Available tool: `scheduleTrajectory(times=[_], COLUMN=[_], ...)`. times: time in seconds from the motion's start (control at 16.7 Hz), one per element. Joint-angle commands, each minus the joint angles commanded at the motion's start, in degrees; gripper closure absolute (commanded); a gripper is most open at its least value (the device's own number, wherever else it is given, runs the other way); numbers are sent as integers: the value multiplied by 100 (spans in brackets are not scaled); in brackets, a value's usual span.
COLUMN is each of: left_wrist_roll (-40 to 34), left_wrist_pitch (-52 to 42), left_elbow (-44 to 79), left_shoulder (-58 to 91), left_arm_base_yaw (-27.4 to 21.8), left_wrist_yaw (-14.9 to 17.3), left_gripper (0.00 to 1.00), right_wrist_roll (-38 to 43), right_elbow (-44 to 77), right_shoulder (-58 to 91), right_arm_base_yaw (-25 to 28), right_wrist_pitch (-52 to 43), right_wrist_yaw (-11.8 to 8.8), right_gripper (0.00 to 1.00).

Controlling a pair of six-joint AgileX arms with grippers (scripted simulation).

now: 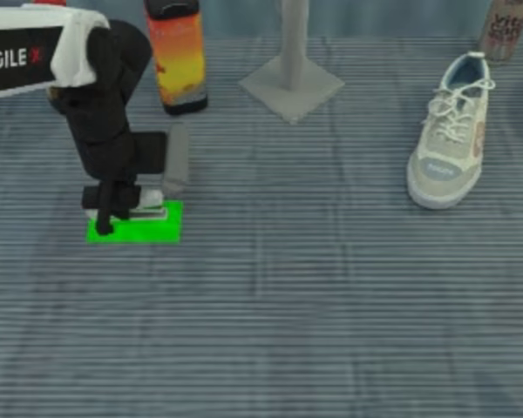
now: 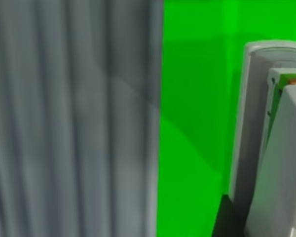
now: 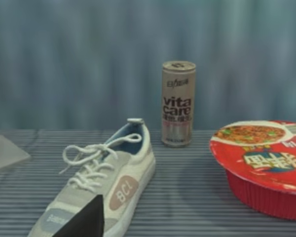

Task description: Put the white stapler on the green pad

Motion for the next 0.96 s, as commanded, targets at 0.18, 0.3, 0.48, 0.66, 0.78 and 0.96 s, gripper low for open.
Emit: scheduleTrajectory(times=[0.18,0.3,0.48,0.66,0.78,0.96], left_wrist_roll=[0,0,0,0,0,0], left_wrist_pitch=[0,0,0,0,0,0], left_elbow=[0,0,0,0,0,0], left_shoulder=[0,0,0,0,0,0], left_arm_base_yaw=[0,0,0,0,0,0], left_wrist_yaw=[0,0,0,0,0,0], left_gripper=[55,40,17,0,0,0], right_wrist_roll=[0,0,0,0,0,0], right_elbow=[0,0,0,0,0,0], right_shoulder=[0,0,0,0,0,0], right_arm_base_yaw=[0,0,0,0,0,0], right_wrist_pitch=[0,0,0,0,0,0], right_wrist_yaw=[0,0,0,0,0,0], right_gripper=[0,0,0,0,0,0])
